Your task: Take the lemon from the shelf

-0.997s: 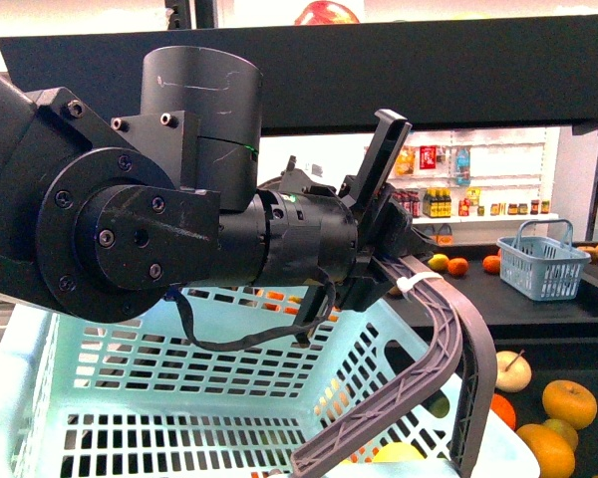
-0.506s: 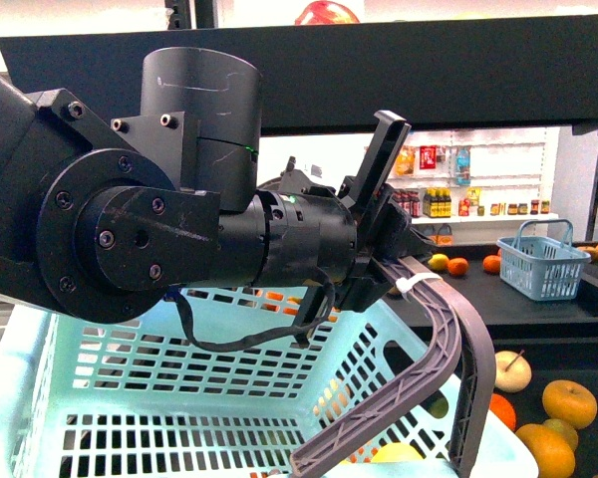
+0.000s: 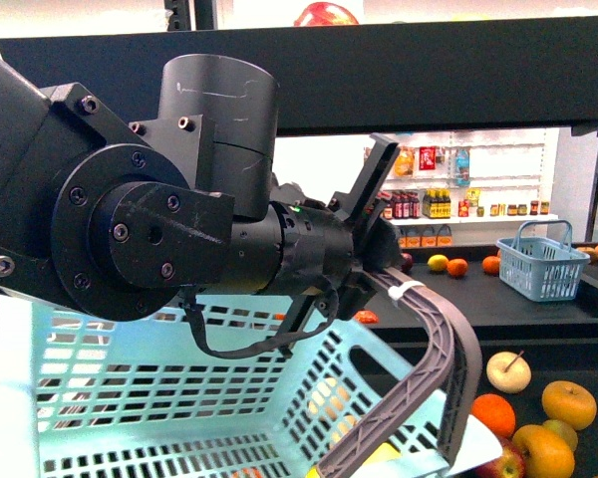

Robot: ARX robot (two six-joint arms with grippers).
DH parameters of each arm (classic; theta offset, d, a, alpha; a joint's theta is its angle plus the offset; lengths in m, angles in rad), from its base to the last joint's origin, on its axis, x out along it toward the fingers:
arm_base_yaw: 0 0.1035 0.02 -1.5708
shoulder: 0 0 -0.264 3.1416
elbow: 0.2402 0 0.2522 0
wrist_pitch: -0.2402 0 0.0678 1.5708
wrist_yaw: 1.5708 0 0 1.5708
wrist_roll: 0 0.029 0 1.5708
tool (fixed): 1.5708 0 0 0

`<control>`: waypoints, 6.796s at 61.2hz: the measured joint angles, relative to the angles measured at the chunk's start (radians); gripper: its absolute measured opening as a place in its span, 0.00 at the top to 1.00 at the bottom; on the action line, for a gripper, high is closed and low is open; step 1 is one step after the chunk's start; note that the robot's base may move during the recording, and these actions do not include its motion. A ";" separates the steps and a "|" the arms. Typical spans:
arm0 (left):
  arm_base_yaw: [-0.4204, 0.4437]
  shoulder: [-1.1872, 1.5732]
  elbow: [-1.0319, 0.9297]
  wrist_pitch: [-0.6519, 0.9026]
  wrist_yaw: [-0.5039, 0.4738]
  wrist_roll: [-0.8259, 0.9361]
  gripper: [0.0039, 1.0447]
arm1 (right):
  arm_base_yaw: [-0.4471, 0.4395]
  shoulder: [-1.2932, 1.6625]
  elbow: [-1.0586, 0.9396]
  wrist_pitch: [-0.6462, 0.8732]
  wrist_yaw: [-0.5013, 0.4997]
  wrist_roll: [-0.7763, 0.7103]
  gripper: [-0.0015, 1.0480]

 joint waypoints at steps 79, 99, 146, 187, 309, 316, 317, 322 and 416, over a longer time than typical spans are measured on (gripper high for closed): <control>0.734 0.011 -0.167 0.737 -0.186 -0.428 0.95 | 0.000 -0.001 0.000 0.000 0.000 0.000 0.07; 0.779 0.044 -0.189 0.823 -0.129 -0.448 0.95 | 0.000 -0.001 0.000 0.000 0.000 0.000 0.07; 0.787 0.109 -0.290 1.000 -0.112 -0.488 0.95 | 0.000 -0.001 0.000 0.000 0.000 0.000 0.07; 0.789 0.102 -0.308 1.002 -0.112 -0.488 0.95 | 0.000 -0.001 0.000 0.000 0.000 0.000 0.07; 0.832 -0.367 -0.469 0.309 -0.114 -0.284 0.08 | 0.000 -0.002 0.000 0.000 0.000 0.000 0.07; 0.832 -0.385 -0.458 0.254 -0.124 -0.283 0.08 | 0.000 -0.002 0.000 0.000 0.000 0.000 0.07; 0.832 -0.388 -0.457 0.249 -0.125 -0.282 0.08 | 0.000 -0.002 0.000 0.000 0.000 0.000 0.07; 0.829 -0.403 -0.456 0.225 -0.129 -0.280 0.08 | 0.000 -0.002 0.000 0.000 0.000 0.000 0.07; 0.828 -0.557 -0.382 -0.264 -0.229 -0.190 0.08 | 0.000 -0.002 0.000 0.000 0.000 0.000 0.07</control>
